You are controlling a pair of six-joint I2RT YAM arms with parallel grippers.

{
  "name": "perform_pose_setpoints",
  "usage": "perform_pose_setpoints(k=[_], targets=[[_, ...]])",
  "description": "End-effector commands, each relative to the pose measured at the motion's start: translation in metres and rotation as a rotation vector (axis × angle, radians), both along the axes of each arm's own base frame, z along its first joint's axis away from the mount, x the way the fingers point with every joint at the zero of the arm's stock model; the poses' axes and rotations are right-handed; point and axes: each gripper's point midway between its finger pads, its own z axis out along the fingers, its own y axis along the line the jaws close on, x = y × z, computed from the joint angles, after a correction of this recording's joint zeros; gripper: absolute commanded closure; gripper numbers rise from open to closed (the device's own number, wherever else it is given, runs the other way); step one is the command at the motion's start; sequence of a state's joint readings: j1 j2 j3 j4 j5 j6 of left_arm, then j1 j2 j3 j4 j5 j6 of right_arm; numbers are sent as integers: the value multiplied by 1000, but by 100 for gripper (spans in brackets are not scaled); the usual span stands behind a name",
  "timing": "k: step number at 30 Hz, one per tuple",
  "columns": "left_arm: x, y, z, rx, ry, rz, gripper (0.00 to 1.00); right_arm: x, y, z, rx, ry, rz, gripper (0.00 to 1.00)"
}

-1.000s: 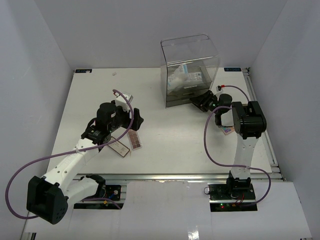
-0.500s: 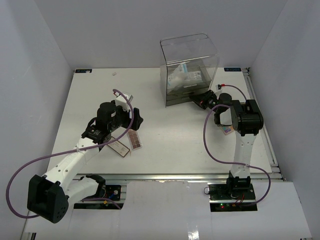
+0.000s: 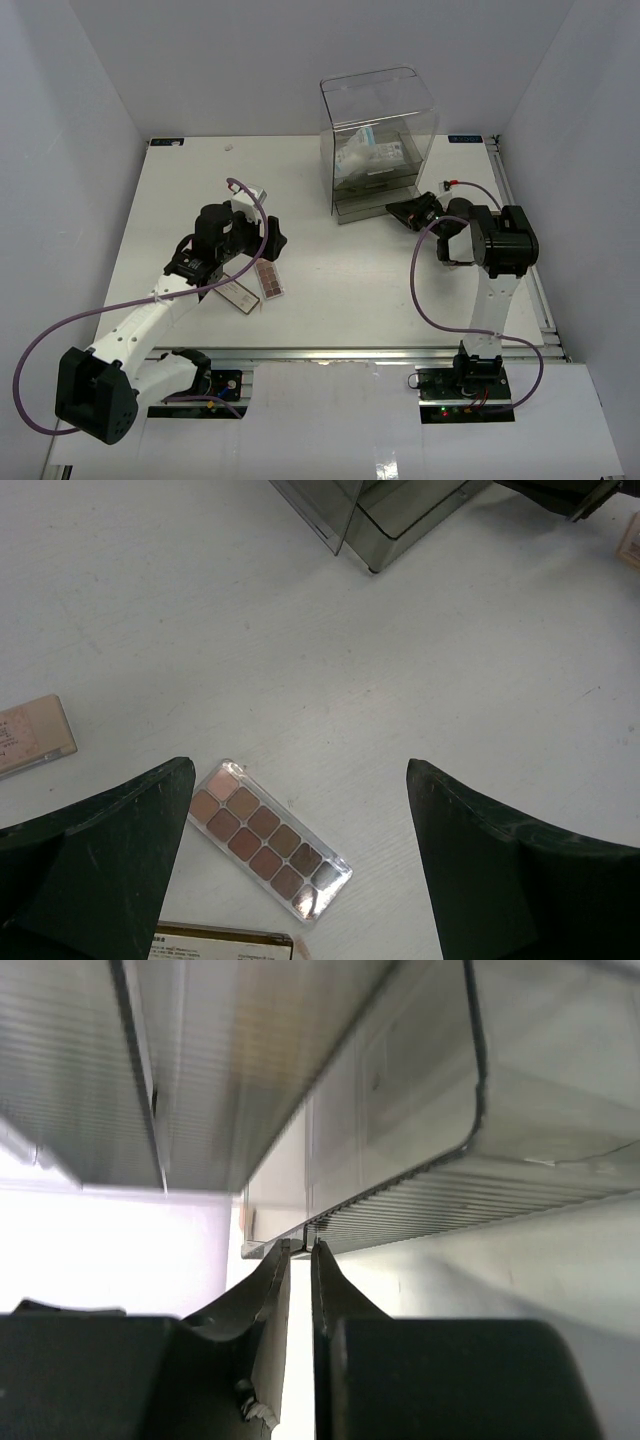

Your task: Organize the makeup

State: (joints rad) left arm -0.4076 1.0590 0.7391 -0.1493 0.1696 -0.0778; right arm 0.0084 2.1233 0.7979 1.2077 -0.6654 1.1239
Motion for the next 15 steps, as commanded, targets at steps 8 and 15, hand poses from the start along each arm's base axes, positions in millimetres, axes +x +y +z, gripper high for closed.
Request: perform_pose_setpoints(k=[8, 15], targets=[[-4, -2, 12, -36, -27, -18, 2, -52, -28, 3, -134, -69, 60, 73], [-5, -3, 12, -41, -22, -20, 2, -53, -31, 10, -121, -79, 114, 38]])
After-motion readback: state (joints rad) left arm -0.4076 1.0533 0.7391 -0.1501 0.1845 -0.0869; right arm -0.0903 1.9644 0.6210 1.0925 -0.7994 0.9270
